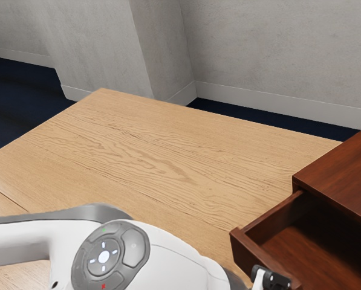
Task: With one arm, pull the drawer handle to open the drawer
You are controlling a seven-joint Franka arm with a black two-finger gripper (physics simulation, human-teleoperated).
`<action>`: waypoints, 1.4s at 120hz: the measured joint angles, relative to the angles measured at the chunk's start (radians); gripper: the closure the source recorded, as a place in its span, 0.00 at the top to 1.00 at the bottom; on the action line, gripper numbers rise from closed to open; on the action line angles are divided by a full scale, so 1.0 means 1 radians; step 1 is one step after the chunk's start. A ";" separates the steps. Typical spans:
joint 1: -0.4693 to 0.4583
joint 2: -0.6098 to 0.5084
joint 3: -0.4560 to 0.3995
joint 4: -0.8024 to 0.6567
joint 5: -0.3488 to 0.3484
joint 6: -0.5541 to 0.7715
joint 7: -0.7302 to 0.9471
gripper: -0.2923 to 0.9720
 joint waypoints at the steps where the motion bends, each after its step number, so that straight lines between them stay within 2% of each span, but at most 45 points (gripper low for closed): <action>1: 0.000 -0.002 -0.001 -0.001 0.000 0.000 -0.001 0.76; 43: -0.003 -0.084 -0.017 -0.071 0.008 -0.007 -0.028 0.78; 65: -0.010 -0.123 -0.022 -0.099 0.027 -0.017 -0.037 0.73; 88: -0.009 -0.127 -0.029 -0.103 0.038 -0.016 -0.053 0.73; 98: 0.015 -0.155 -0.046 -0.094 0.019 -0.017 -0.055 0.63; 124: 0.049 -0.202 -0.082 -0.075 -0.007 -0.025 -0.064 0.72; 132: 0.066 -0.206 -0.084 -0.030 -0.026 -0.064 -0.068 0.73; 147: 0.113 -0.201 -0.083 0.097 -0.056 -0.224 -0.102 0.75; 168: 0.146 -0.195 -0.089 0.170 -0.072 -0.371 -0.162 0.76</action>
